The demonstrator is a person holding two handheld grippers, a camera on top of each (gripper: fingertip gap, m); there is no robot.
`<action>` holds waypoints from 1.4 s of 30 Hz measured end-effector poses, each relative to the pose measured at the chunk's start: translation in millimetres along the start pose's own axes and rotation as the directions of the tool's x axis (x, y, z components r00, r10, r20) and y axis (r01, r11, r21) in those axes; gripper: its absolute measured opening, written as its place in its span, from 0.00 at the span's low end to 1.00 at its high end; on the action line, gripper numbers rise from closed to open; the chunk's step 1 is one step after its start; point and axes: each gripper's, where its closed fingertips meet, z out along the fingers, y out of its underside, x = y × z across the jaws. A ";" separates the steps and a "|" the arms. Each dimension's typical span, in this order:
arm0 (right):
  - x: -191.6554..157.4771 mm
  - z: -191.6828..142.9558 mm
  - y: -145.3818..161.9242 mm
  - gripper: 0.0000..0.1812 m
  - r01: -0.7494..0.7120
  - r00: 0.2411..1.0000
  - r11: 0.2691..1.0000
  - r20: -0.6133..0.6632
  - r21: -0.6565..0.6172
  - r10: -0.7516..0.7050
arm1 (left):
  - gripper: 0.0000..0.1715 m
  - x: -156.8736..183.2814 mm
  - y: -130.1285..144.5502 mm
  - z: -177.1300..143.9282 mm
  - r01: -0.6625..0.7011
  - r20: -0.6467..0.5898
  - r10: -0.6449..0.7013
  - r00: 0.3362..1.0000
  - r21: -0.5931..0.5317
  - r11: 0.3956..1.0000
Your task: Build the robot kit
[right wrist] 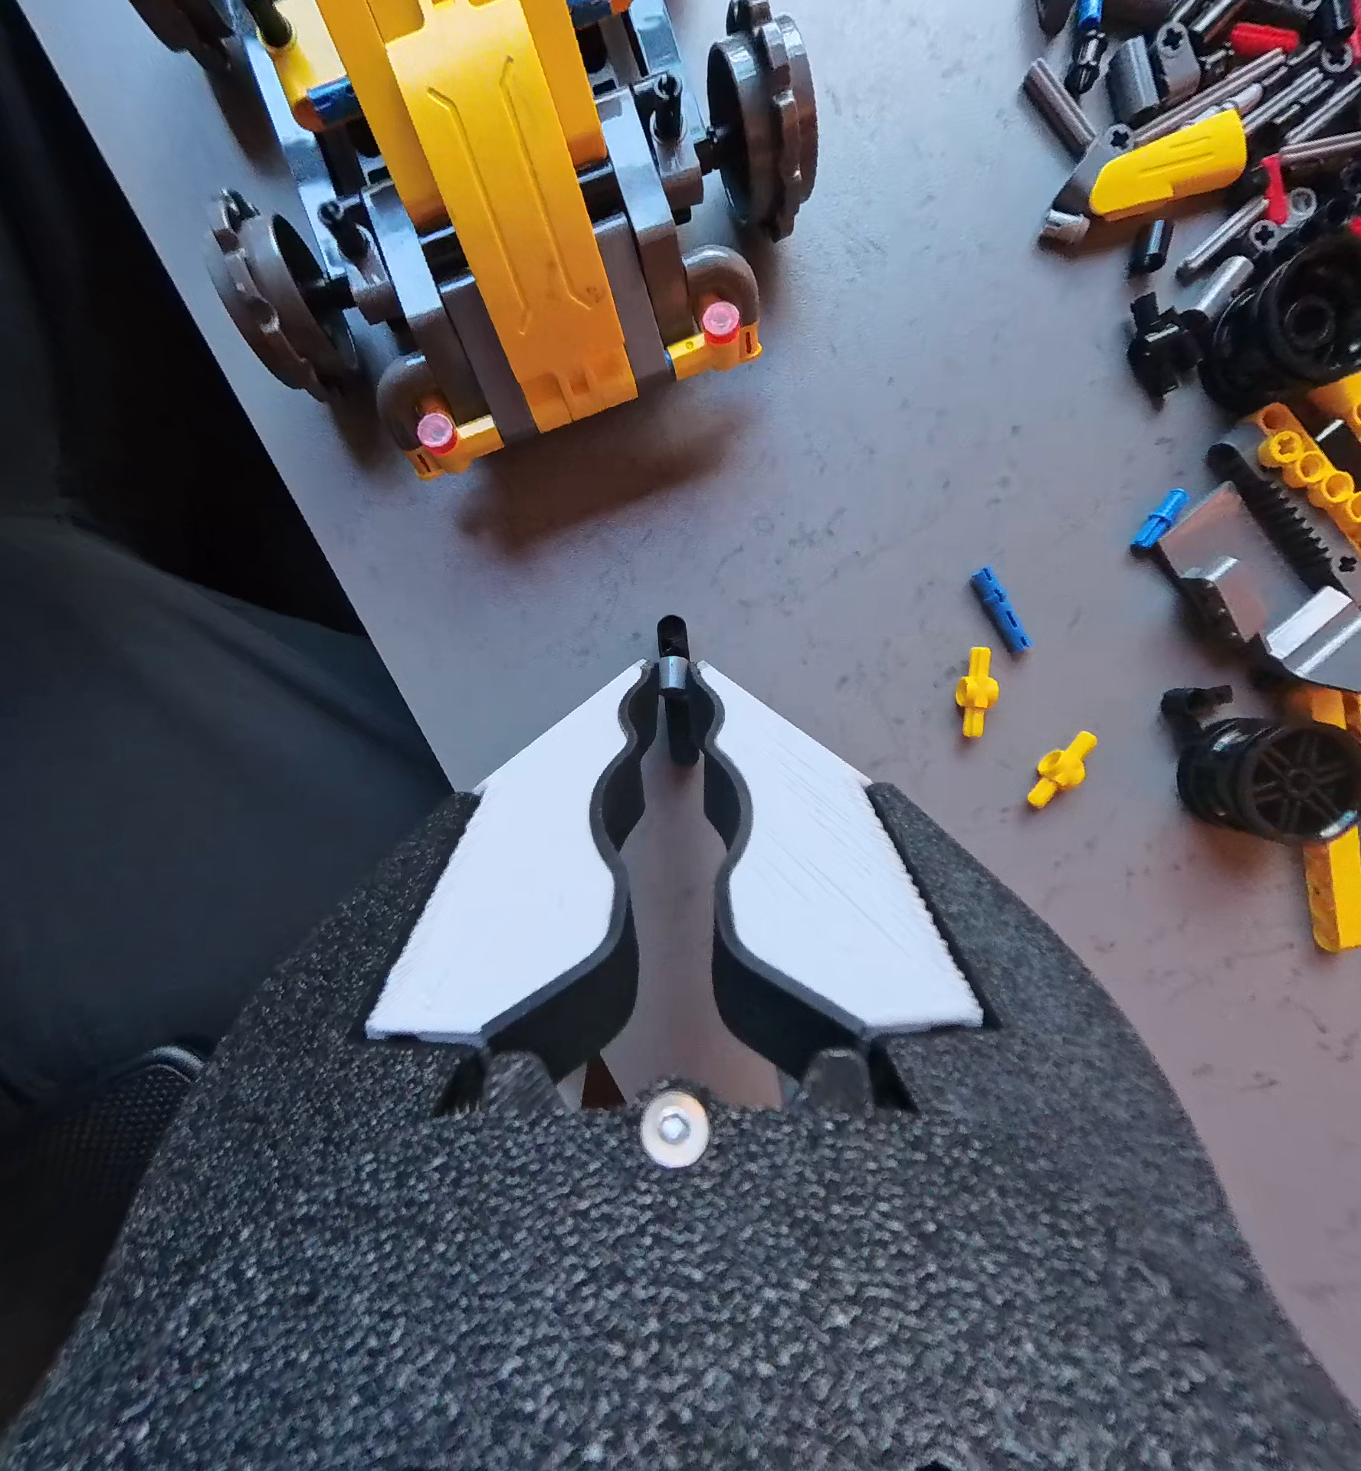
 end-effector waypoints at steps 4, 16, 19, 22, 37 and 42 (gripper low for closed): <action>-0.5 1.3 -0.8 0.04 0.002 1.000 1.000 -0.001 -0.003 -0.002 | 0.08 1.9 1.2 0.1 -0.006 -0.003 0.006 1.000 -0.004 1.000; 3.2 -2.1 -2.3 0.04 -0.110 0.991 0.978 0.091 0.179 0.095 | 0.07 -4.9 -0.7 -4.2 0.015 0.017 -0.015 1.000 0.005 1.000; -0.8 -9.1 -8.7 0.04 -0.189 0.974 0.943 0.173 0.273 0.146 | 0.07 -2.5 0.7 -2.0 0.031 0.002 -0.031 1.000 -0.004 1.000; -1.5 -16.4 -13.8 0.04 -0.244 0.959 0.906 0.222 0.346 0.174 | 0.08 0.0 0.7 1.6 0.014 -0.001 -0.014 1.000 -0.013 1.000; -133.7 -50.4 -119.5 0.04 -0.602 0.699 0.580 0.714 0.550 0.049 | 0.07 -14.9 -94.6 5.2 -0.148 0.243 0.104 0.964 0.169 0.974; -144.3 -39.7 -120.8 0.03 -0.636 0.684 0.555 0.724 0.536 0.085 | 0.02 -16.1 -97.0 -1.1 -0.143 0.256 0.090 0.962 0.196 0.970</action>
